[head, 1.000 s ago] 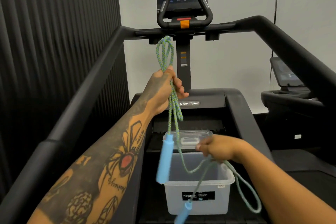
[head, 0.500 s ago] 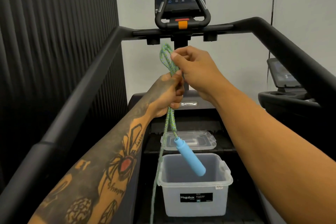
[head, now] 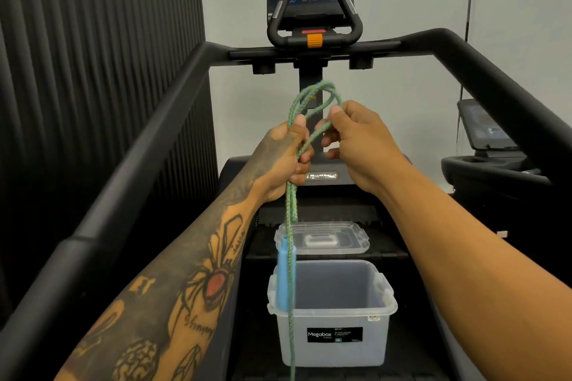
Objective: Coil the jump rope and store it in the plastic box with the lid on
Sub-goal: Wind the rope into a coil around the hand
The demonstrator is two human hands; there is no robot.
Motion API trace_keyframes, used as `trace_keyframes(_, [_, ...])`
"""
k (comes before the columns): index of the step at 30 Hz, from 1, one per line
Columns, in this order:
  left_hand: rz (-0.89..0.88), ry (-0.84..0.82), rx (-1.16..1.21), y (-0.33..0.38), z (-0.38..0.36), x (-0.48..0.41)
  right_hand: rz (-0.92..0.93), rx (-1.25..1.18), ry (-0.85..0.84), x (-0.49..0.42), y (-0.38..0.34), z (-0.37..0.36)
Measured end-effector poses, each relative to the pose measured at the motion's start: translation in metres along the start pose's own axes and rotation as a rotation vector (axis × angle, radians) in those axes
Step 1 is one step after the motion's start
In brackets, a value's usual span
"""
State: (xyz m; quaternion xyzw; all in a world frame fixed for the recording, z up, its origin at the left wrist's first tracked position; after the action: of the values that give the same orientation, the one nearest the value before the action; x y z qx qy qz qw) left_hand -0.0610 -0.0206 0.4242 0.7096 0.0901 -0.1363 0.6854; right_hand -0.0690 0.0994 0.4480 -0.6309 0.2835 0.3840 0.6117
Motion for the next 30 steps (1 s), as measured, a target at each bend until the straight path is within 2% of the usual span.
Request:
trace_keyframes(3, [-0.029,0.075,0.003,0.002,0.006,-0.001,-0.025,-0.134,0.089,0.002,0.000,0.009])
trace_keyframes(7, [-0.025,0.092,-0.068,0.003,0.009,-0.001,-0.049,-0.354,0.186,0.002,0.002,0.022])
trace_keyframes(14, [-0.047,0.081,-0.263,0.004,0.011,0.000,-0.138,-0.336,0.184,0.006,0.003,0.052])
trace_keyframes(19, [0.019,-0.024,-0.057,0.001,0.007,-0.004,-0.250,-0.472,0.165,0.014,0.015,0.053])
trace_keyframes(23, [0.044,-0.060,0.081,0.004,0.008,-0.008,-0.278,-0.443,0.080,0.015,0.015,0.042])
trace_keyframes(26, [0.007,-0.032,0.104,0.005,0.011,-0.008,-0.210,-0.621,0.111,0.006,0.001,0.032])
trace_keyframes(29, [-0.020,-0.029,0.025,0.005,0.014,-0.004,-0.195,-0.907,0.224,0.001,-0.005,0.030])
trace_keyframes(30, [-0.018,-0.051,-0.003,0.005,0.014,-0.002,-0.196,-0.935,0.243,0.001,-0.004,0.031])
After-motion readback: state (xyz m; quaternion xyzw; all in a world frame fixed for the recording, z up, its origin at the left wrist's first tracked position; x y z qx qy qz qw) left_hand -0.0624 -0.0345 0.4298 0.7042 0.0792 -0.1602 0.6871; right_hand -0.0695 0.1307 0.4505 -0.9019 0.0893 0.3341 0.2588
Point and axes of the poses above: each hand's wrist, its own x-axis away from the middle knuckle, its own z-axis out of the back of the hand, y = z × x, the point moved 7 cm from there along -x, towards the middle knuckle, and after that the axes turned 14 degrees about z, right-handed, at the moved point
